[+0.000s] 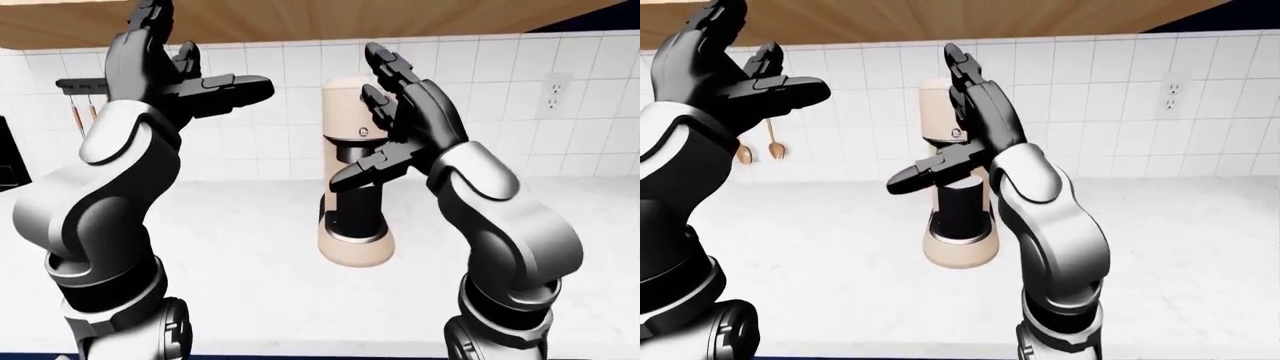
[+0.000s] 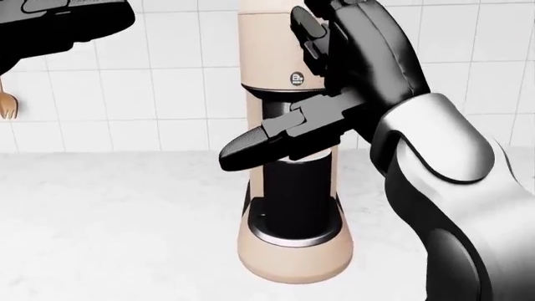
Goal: Press the button on the coffee machine to serve coffee.
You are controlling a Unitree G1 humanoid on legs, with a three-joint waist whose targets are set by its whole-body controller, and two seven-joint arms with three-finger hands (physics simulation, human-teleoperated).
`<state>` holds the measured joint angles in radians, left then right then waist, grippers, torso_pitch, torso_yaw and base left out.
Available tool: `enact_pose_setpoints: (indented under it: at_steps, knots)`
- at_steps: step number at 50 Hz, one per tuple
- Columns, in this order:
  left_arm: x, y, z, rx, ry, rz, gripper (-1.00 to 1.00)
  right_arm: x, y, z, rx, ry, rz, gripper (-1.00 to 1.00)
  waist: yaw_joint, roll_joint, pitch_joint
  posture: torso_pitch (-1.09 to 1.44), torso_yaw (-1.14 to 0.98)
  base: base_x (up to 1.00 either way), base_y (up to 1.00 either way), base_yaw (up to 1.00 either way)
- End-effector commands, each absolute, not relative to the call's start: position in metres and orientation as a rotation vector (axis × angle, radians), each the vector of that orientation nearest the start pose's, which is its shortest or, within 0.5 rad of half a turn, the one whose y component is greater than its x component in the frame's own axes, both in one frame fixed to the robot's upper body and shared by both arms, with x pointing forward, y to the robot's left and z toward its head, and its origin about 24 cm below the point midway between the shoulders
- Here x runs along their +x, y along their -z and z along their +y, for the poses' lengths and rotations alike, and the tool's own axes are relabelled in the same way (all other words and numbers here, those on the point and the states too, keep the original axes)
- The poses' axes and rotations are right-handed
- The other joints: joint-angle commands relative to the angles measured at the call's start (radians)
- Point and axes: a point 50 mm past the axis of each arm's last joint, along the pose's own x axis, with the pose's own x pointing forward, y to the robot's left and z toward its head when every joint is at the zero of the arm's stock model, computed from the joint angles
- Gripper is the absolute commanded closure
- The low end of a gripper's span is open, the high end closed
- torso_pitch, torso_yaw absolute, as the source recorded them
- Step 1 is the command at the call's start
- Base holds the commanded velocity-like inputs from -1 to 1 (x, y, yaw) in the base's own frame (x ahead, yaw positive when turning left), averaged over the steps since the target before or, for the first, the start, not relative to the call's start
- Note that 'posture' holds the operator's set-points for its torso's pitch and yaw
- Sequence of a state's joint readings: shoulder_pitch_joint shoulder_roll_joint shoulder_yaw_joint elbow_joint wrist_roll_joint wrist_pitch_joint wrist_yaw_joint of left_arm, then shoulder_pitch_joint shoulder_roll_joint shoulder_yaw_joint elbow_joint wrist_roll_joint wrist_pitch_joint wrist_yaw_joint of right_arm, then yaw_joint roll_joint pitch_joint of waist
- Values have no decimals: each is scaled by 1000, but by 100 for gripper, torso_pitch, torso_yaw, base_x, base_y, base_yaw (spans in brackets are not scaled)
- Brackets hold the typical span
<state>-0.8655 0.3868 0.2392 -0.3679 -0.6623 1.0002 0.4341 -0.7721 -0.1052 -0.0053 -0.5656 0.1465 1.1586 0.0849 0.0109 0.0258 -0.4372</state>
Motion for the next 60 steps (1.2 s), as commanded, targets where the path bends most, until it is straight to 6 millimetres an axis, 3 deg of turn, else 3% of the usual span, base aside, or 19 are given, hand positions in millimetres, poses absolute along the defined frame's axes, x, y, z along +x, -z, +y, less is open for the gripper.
enact_pose_setpoints:
  at_steps: [1, 34, 60]
  knots:
    - [298, -310, 176, -146, -40, -285, -100, 283, -271, -97, -101, -338, -210, -100, 0, 4, 5, -76, 0, 0, 0, 0]
    - [298, -310, 175, -149, -38, -282, -100, 293, -263, -94, -95, -332, -182, -100, -7, 6, 0, -76, 0, 0, 0, 0]
    - [298, -313, 177, -158, -42, -289, -100, 312, -253, -90, -89, -336, -160, -100, -9, 8, -1, -76, 0, 0, 0, 0]
